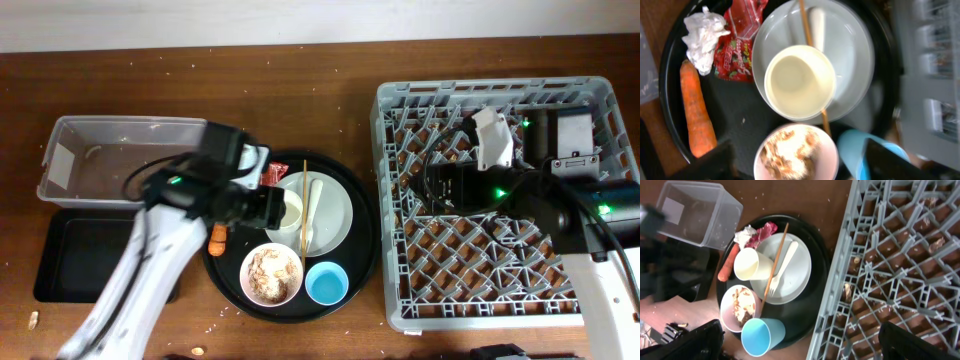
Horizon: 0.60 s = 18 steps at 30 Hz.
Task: Sort waste into correct bins and load items into the dishwasher rack
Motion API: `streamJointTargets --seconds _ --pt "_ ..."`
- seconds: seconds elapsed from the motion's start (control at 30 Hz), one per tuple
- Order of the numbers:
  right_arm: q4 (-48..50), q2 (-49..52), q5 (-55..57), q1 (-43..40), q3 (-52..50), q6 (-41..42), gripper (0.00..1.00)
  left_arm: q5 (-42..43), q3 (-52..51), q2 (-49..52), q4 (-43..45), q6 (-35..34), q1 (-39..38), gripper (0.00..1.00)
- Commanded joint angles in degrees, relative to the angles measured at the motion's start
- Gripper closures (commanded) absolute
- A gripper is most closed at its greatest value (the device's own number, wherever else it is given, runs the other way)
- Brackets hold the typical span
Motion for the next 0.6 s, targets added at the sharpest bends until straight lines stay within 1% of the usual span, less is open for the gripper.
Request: streamJointTargets --seconds 0.0,0.03,0.07,0.1,0.13,0.2,0.27,0.33,0.37,0.4,0.43,0.47,0.5,0.53,0.57 --pt "-1.31 -0.44 -0.74 -0.15 0.90 0.90 0.01 -8.81 0.26 11.04 4.31 -5.60 -1.81 0.47" --pt "-1.62 -0.44 -0.74 -0.15 0.90 0.90 0.01 -8.61 0.26 15.04 7.10 -5.57 -1.86 0.56" --pt "-2.05 -0.44 -0.76 -0.15 0.90 0.92 0.01 -8.59 0.26 18.25 8.46 -5.60 -1.86 0.61" --pt "-2.40 -0.44 -0.74 -0.15 0.90 0.90 0.02 -8.57 0.26 20.09 9.38 -5.64 -1.86 0.64" --pt "-2.40 -0.44 -0.74 -0.15 0.90 0.90 0.01 -8.55 0.26 20.96 10.62 -5.81 -1.86 0.83" --pt "-2.40 -0.44 -0.74 -0.15 0.90 0.90 0.01 -8.26 0.72 20.92 10.93 -5.81 -1.79 1.00" --pt "-2.40 -0.44 -0.74 -0.15 0.90 0.90 0.01 -7.93 5.84 19.32 4.87 -5.79 -1.73 1.00" --pt "-2.12 -0.42 -0.74 -0.15 0.90 0.90 0.01 -7.87 15.80 15.96 -3.06 -5.79 -1.68 1.00" --pt "-1.31 -0.44 -0.98 -0.15 0.90 2.29 0.01 -1.84 21.77 12.70 -5.70 -5.57 -0.83 1.00" --pt "-1.14 -0.42 -2.34 -0.15 0.90 3.39 0.01 6.58 23.80 10.56 -5.33 -2.67 0.42 1.00" --pt "-0.55 -0.44 -6.12 -0.15 0.90 3.26 0.01 17.51 24.96 8.68 -4.42 0.59 2.19 1.00" --pt "2.21 -0.42 -16.72 -0.09 0.90 2.32 0.02 33.55 24.98 6.95 -3.02 5.73 4.76 1.00" --pt "4.83 -0.42 -26.45 0.79 0.90 -1.53 0.05 45.55 24.98 6.86 -3.04 10.86 5.68 1.00" --pt "7.89 -0.42 -33.35 3.10 0.90 -4.66 0.08 51.82 24.98 6.86 -3.04 13.90 5.77 1.00" --pt "10.60 -0.44 -37.73 5.20 0.90 -6.54 0.10 55.30 24.98 6.86 -3.04 14.80 5.77 1.00"
